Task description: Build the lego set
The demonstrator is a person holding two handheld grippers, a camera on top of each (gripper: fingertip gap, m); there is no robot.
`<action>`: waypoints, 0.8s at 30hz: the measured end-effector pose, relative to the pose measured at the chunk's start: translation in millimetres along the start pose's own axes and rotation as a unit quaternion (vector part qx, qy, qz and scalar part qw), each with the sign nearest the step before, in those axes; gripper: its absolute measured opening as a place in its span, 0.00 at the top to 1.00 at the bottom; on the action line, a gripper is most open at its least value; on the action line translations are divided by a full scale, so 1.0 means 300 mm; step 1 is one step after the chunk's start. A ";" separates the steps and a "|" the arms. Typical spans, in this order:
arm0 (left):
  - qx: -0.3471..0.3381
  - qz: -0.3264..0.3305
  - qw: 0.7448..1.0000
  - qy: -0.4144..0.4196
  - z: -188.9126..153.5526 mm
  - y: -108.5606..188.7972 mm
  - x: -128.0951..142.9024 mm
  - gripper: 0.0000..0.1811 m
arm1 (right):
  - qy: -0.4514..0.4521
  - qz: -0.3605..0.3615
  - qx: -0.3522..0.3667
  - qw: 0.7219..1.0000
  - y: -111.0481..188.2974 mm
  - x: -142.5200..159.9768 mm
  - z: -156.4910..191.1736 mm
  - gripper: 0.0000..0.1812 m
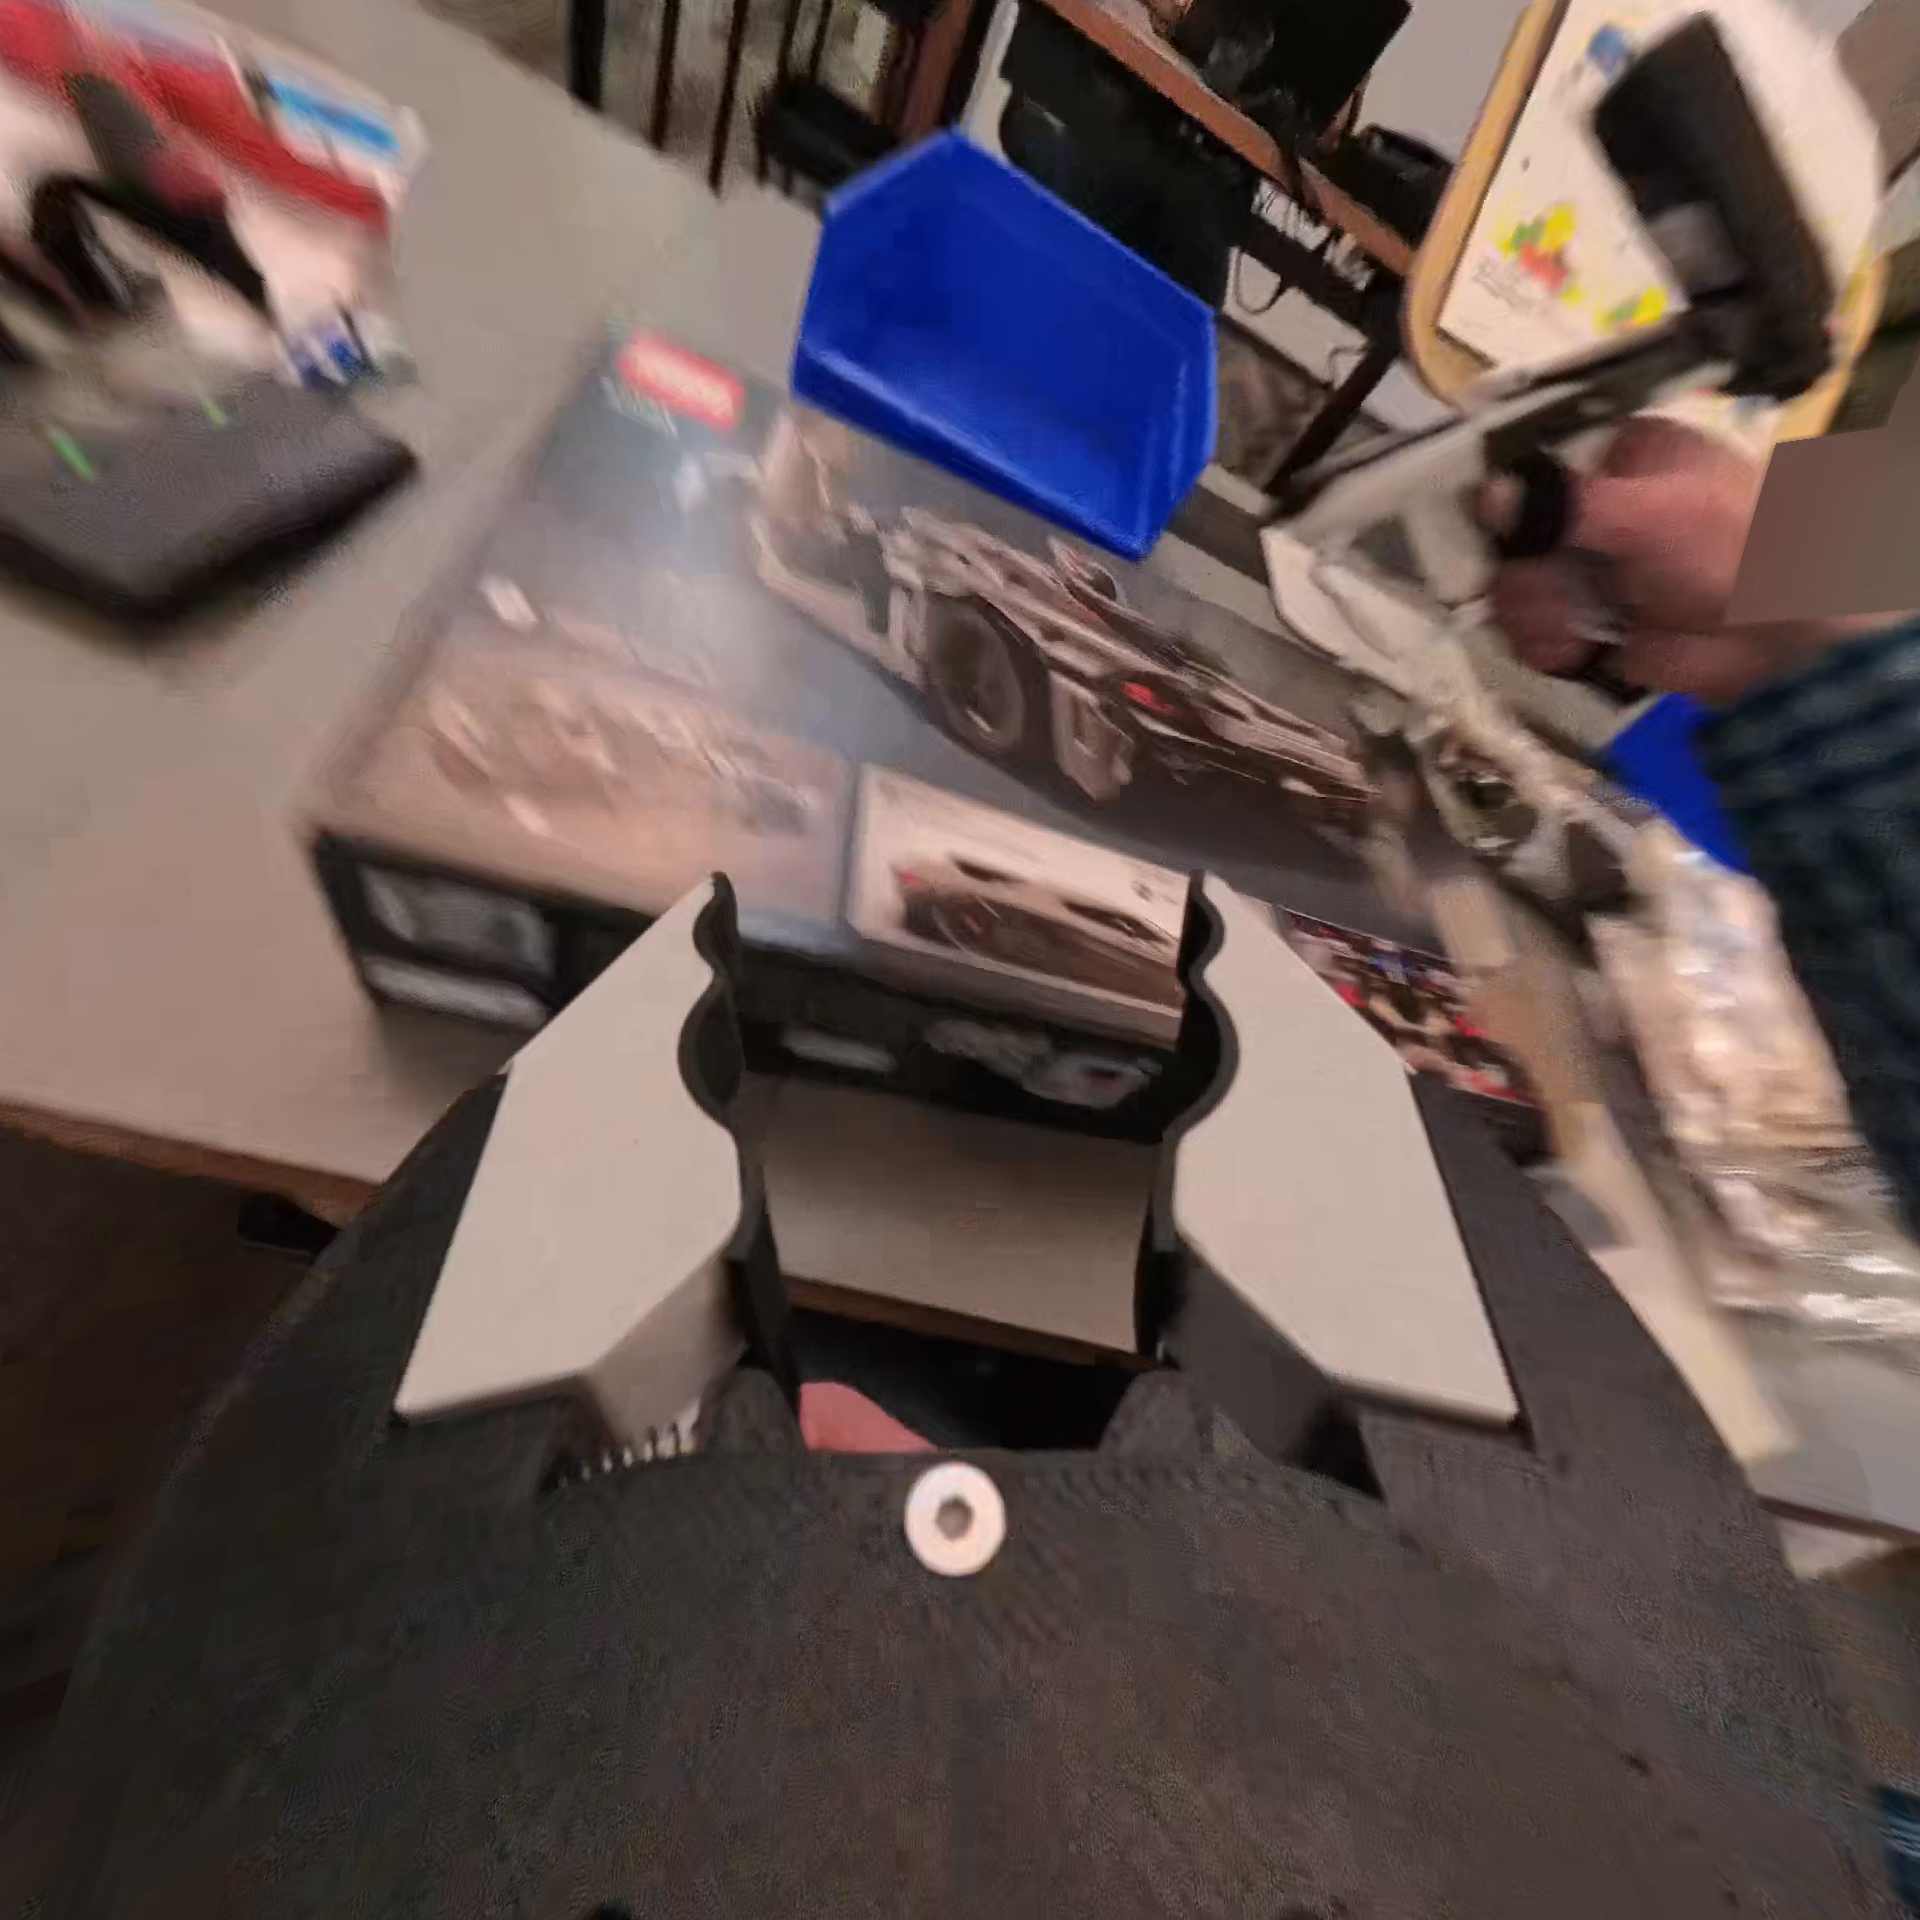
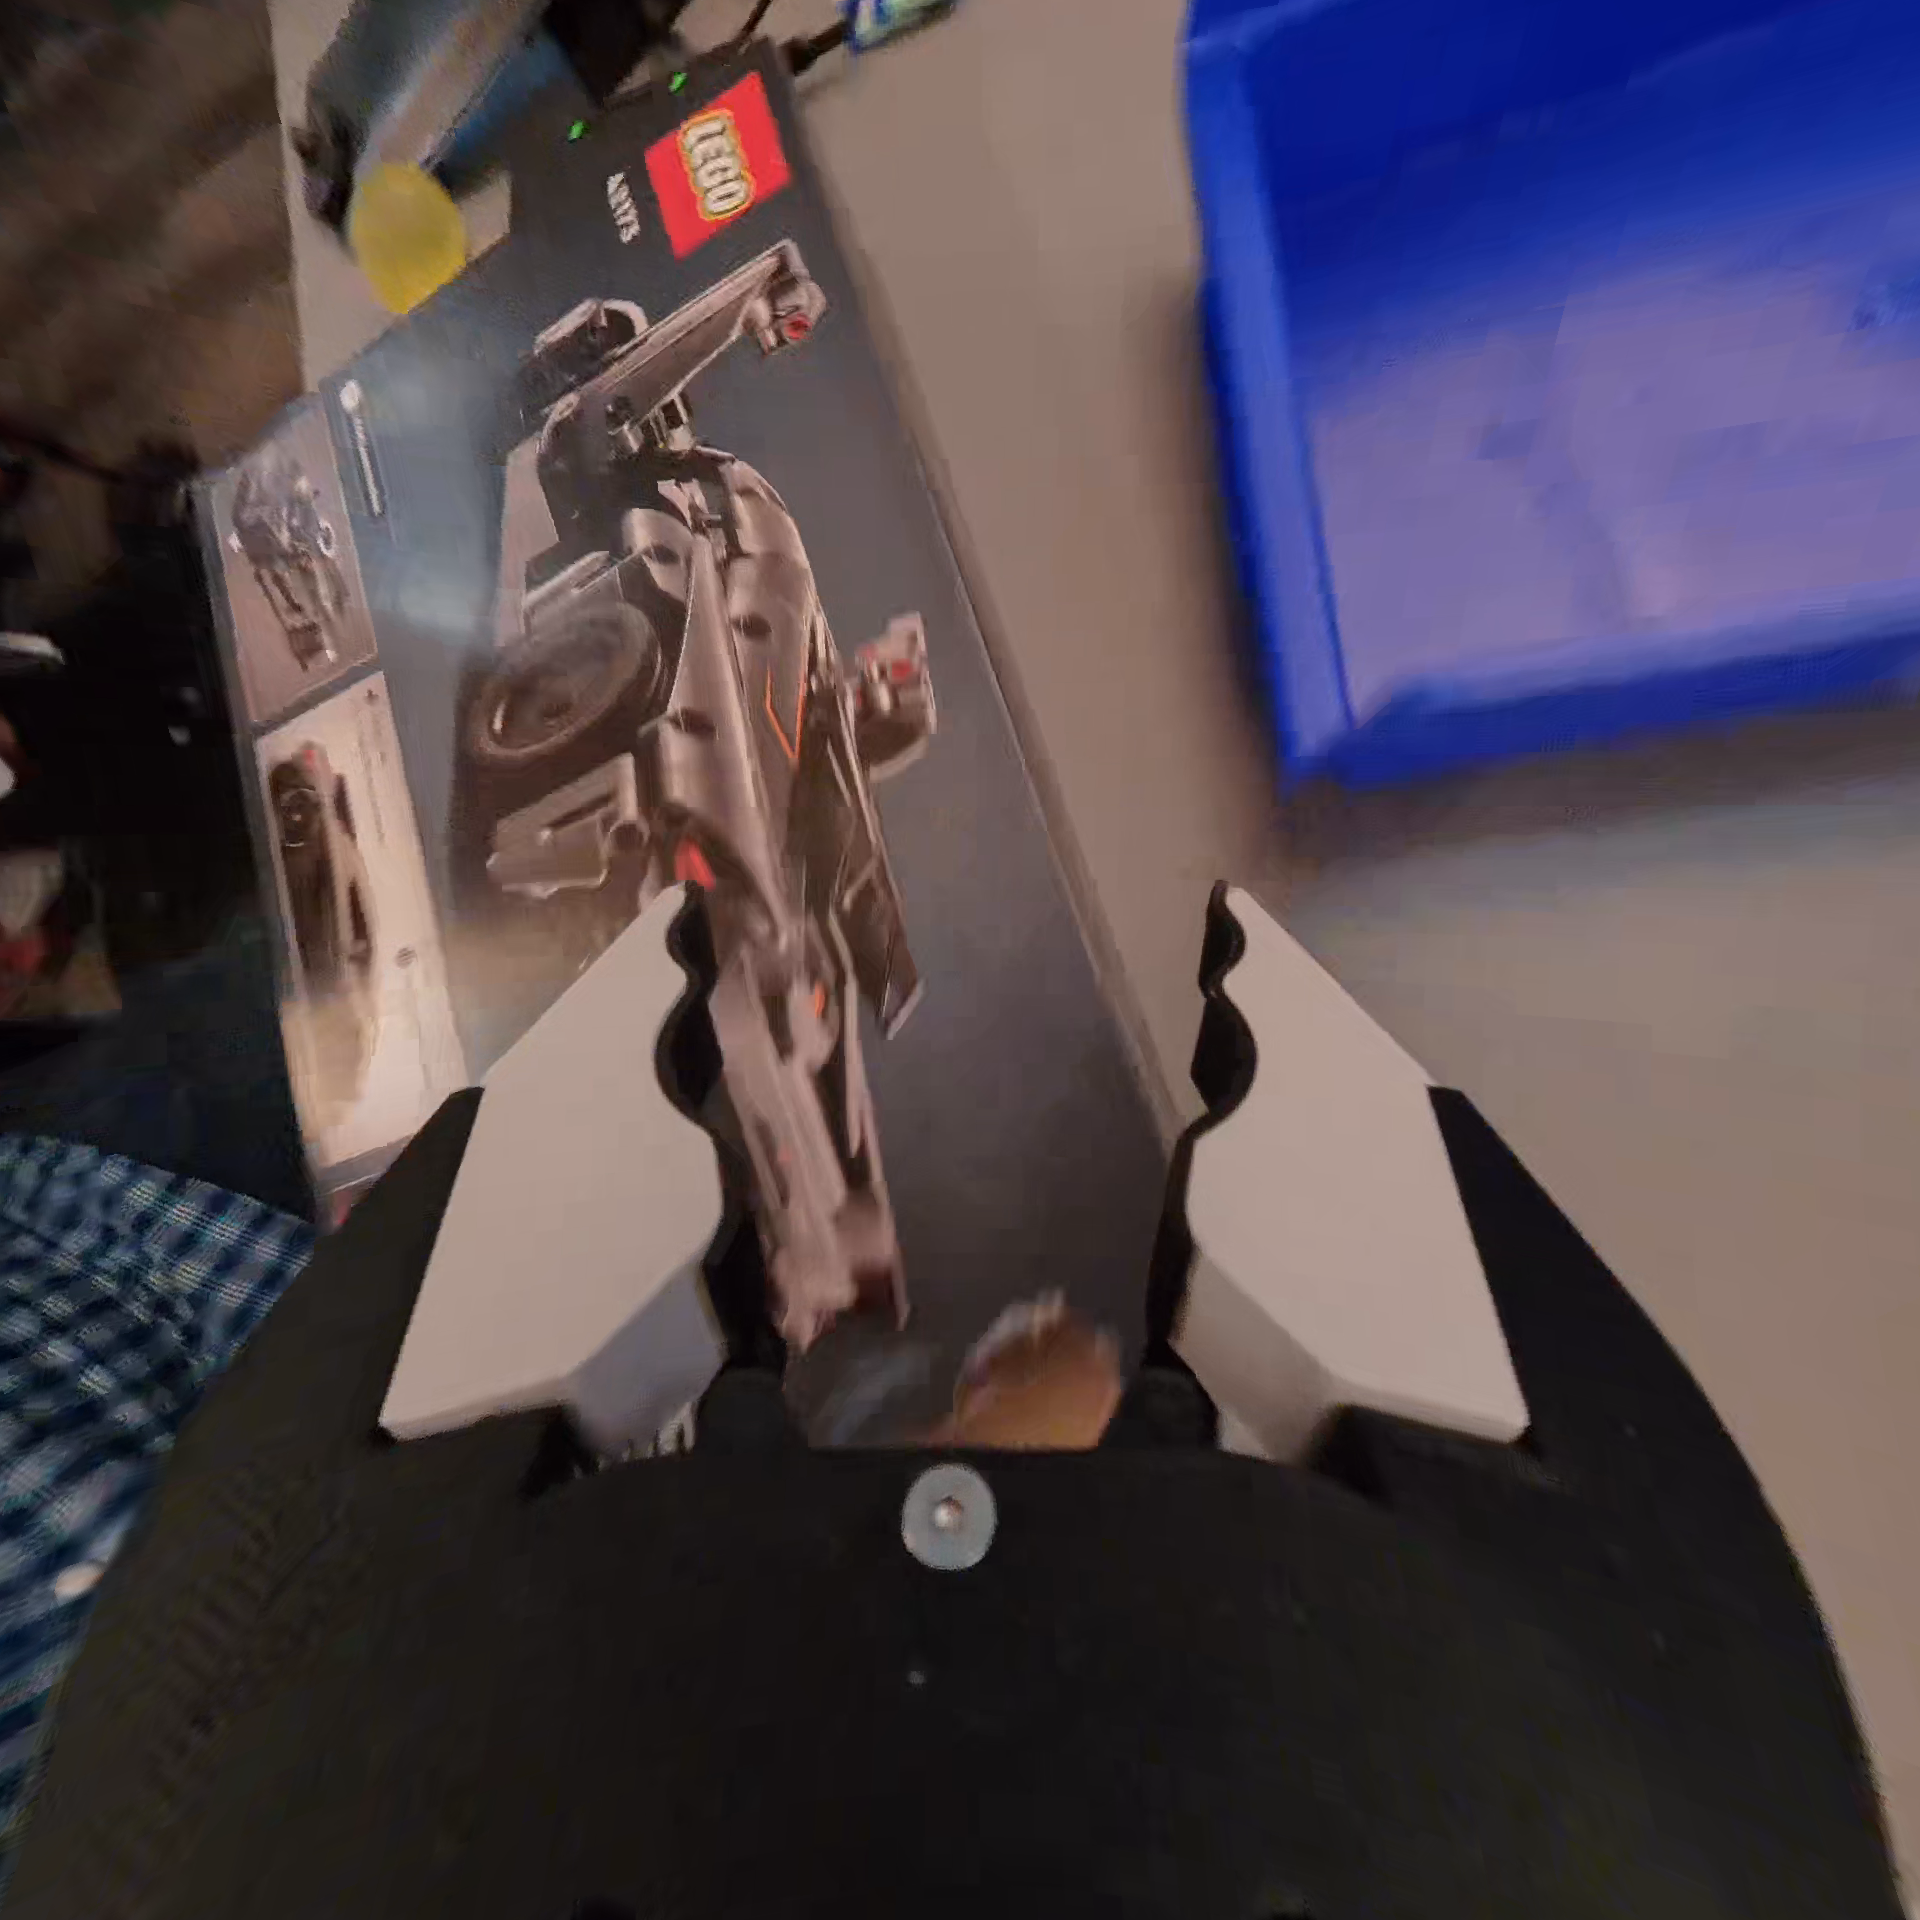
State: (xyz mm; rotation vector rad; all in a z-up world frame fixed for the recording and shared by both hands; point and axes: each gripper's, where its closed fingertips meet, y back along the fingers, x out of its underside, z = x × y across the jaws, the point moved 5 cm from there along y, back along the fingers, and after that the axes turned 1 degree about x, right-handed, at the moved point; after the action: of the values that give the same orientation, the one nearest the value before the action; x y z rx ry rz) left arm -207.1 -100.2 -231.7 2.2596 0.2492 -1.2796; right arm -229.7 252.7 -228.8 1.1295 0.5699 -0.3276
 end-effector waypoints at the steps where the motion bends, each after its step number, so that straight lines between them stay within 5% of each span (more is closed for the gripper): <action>1: -0.021 0.002 0.999 -0.044 0.038 -0.006 -0.057 0.54 | -0.026 -0.012 0.012 1.000 0.062 0.046 0.005 0.52; 4: -0.063 0.028 0.988 -0.136 0.147 -0.075 -0.207 0.51 | -0.089 -0.032 0.062 0.994 0.195 0.209 0.035 0.43; 8: -0.100 0.101 0.968 -0.206 0.288 -0.229 -0.300 0.47 | -0.161 -0.056 0.117 0.978 0.279 0.427 0.075 0.38; 13: -0.059 0.216 0.958 -0.180 0.394 -0.395 -0.266 0.46 | -0.258 -0.060 0.076 0.961 0.219 0.630 0.101 0.37; 16: -0.058 0.231 0.949 -0.207 0.399 -0.435 -0.263 0.45 | -0.288 -0.075 0.027 0.954 0.173 0.674 0.113 0.38; 20: 0.001 0.175 0.924 -0.340 0.157 -0.461 -0.348 0.47 | -0.225 -0.099 0.041 0.968 0.210 0.678 0.179 0.37; 24: 0.147 0.149 0.861 -0.463 -0.255 -0.551 -0.359 0.49 | -0.069 -0.113 0.052 0.990 0.265 0.673 0.392 0.37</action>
State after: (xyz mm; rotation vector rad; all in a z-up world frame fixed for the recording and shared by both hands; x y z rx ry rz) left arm -274.5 90.0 -167.8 1.5322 -0.6543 -2.1297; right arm 6.6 184.3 -250.0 1.1342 0.5635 -0.6326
